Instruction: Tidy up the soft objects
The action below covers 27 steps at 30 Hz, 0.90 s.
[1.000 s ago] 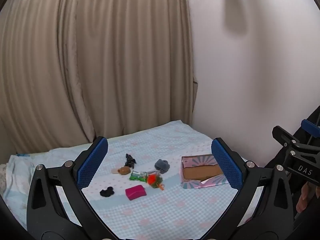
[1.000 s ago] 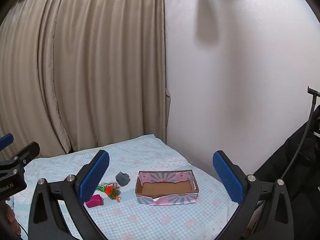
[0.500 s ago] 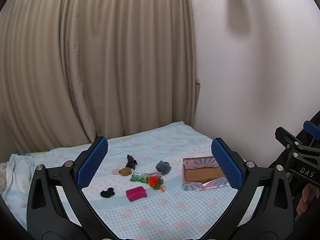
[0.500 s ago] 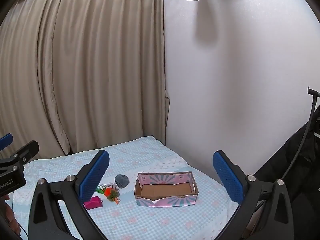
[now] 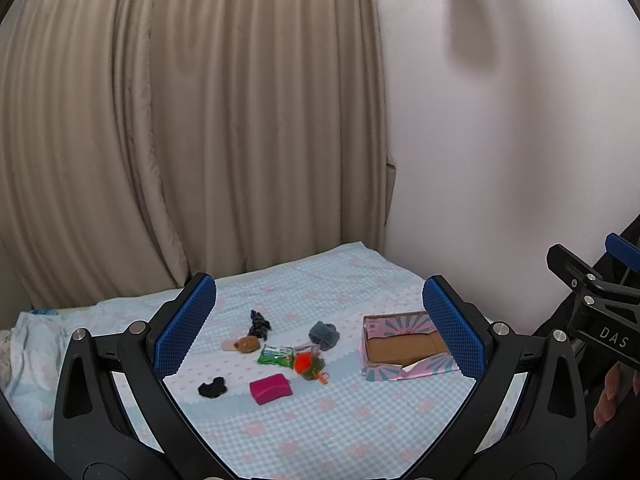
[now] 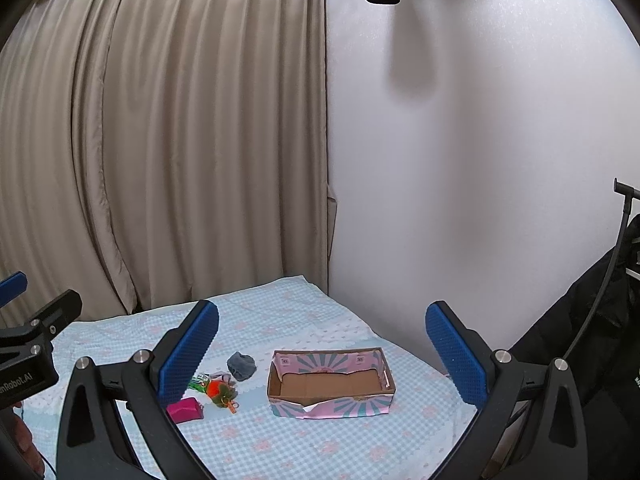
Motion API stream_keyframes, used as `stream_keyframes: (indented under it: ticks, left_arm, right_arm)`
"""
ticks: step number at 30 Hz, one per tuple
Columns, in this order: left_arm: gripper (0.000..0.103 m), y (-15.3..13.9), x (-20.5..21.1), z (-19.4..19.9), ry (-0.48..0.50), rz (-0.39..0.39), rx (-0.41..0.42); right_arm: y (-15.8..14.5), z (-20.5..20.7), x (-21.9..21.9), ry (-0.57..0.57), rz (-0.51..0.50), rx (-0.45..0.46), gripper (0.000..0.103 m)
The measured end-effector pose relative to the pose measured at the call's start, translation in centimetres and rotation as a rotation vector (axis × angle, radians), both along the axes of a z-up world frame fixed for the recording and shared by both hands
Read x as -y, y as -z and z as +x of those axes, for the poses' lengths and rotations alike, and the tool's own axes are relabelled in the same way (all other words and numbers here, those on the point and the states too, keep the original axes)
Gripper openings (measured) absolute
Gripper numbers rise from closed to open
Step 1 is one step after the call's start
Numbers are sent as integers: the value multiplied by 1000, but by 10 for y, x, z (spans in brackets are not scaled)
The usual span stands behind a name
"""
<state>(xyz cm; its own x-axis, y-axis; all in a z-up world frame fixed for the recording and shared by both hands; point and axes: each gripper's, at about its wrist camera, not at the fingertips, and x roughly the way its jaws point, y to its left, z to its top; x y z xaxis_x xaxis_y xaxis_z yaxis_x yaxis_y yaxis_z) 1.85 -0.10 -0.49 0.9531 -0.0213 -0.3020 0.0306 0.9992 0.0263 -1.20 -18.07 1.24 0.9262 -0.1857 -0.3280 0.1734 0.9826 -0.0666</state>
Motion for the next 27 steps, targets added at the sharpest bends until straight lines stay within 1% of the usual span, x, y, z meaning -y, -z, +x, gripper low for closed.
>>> stream_keyframes:
  ticks: [8, 14, 27]
  left_arm:
    - [103, 5, 2, -1, 1, -5, -2]
    - [103, 3, 1, -1, -3, 13, 0]
    - [103, -1, 4, 1, 1, 2, -13]
  right_arm:
    - [4, 1, 0, 4, 1, 4, 103]
    - [6, 1, -2, 4, 3, 8, 103]
    - [5, 4, 0, 8, 13, 4, 103]
